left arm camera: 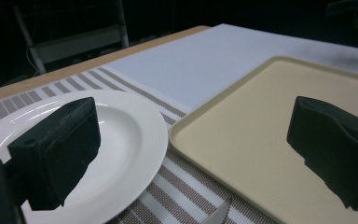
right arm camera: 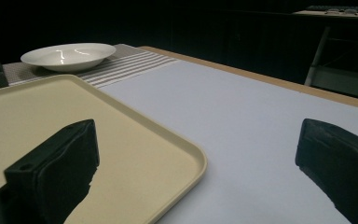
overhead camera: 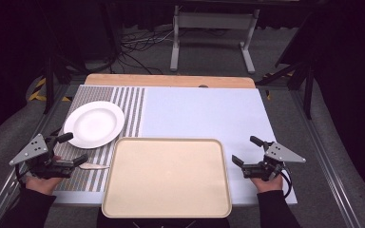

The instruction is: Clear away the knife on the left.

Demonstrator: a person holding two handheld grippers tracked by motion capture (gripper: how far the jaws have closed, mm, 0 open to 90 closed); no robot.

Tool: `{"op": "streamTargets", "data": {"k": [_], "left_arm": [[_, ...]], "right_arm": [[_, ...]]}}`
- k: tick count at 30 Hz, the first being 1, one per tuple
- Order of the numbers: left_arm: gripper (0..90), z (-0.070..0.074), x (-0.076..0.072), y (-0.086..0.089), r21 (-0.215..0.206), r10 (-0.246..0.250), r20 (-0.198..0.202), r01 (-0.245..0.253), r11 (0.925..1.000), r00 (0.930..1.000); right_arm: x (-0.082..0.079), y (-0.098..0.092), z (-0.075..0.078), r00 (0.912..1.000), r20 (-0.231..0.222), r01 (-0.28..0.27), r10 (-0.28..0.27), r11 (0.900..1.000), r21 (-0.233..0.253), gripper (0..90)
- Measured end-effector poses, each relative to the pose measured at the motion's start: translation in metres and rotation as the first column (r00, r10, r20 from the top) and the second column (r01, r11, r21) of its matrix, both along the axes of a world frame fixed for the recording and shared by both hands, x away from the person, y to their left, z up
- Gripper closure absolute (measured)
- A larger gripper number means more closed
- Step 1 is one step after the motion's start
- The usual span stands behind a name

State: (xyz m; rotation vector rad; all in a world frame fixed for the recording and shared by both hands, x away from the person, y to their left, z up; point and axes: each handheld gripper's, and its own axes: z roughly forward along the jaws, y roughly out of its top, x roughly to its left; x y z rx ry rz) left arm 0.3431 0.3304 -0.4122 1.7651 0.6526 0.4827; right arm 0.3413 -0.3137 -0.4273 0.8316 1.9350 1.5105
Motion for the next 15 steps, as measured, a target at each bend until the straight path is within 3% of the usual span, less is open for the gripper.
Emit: {"op": "streamTargets", "data": {"k": [4,5,8,13,15], "left_arm": [[3.5,0.012,0.005,0.008,0.095,-0.011,-0.062,0.017,0.9953,0.9980],[3.5,0.012,0.005,0.008,0.095,-0.011,-0.062,0.017,0.9953,0.9980],[3.6,0.017,0.007,0.012,0.159,-0.009,-0.095,0.024,0.9870,0.9954],[4.0,0.023,0.010,0.014,0.267,-0.005,-0.131,0.040,0.9629,0.9914],[4.5,0.027,0.013,0.017,0.314,-0.002,-0.151,0.049,0.9480,0.9886]], "right_arm": [[0.000,0.000,0.000,1.0000,-0.002,-0.001,0.001,1.000,-0.002,0.2],[0.000,0.000,0.000,1.0000,-0.003,-0.002,0.002,1.000,-0.004,0.2],[0.001,0.001,-0.001,1.0000,-0.004,-0.005,0.005,1.000,-0.003,0.2],[0.001,0.001,-0.001,0.9999,-0.011,-0.004,0.004,1.000,-0.003,0.2],[0.001,0.001,-0.001,0.9999,-0.012,-0.008,0.008,1.000,-0.005,0.2]]}}
